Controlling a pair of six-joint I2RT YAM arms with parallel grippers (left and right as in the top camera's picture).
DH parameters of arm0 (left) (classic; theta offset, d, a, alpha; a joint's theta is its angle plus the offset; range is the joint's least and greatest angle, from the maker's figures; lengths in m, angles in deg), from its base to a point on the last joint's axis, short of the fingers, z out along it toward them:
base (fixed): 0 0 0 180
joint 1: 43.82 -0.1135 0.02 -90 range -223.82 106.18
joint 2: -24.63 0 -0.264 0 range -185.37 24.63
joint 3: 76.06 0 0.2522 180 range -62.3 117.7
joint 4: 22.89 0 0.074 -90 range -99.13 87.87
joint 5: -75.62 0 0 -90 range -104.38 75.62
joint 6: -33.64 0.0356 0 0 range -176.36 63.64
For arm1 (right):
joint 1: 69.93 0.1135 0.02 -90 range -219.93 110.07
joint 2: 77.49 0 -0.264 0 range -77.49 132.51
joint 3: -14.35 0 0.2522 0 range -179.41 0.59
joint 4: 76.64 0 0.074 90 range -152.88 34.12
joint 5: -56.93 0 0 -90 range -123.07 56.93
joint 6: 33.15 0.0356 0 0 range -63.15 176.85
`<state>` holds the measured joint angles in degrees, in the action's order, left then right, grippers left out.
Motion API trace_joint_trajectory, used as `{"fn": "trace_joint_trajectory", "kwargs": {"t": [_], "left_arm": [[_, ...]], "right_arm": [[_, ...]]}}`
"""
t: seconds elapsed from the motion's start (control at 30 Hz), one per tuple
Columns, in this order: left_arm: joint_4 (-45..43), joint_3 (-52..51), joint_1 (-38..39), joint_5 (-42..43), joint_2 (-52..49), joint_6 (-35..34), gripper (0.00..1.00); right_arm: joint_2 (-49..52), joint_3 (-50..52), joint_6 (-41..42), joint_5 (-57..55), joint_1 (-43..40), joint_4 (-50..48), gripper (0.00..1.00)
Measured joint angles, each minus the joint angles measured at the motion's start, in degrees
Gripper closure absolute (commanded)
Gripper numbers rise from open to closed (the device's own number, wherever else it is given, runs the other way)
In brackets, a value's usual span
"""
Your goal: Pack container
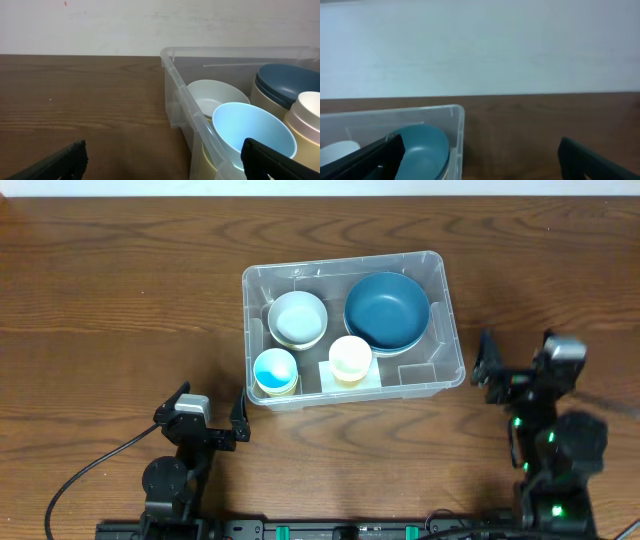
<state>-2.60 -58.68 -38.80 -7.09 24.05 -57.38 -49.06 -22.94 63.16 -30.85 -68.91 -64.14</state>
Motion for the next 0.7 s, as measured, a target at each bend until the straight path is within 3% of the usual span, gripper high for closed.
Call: {"fn": "trace_joint_trajectory", "kwargs": {"t": [0.43,0.7], "left_arm": [[-0.02,0.0,0.0,0.0,-0.02,0.0,0.02],[-0.02,0.0,0.0,0.0,0.0,0.0,0.02]], "right_arm": [[-19.15,20.15,-1.62,4.24,0.0,-8.0,0.01],[-23.5,23.08,-2.75,4.72,0.0,-4.31,0.01]]}}
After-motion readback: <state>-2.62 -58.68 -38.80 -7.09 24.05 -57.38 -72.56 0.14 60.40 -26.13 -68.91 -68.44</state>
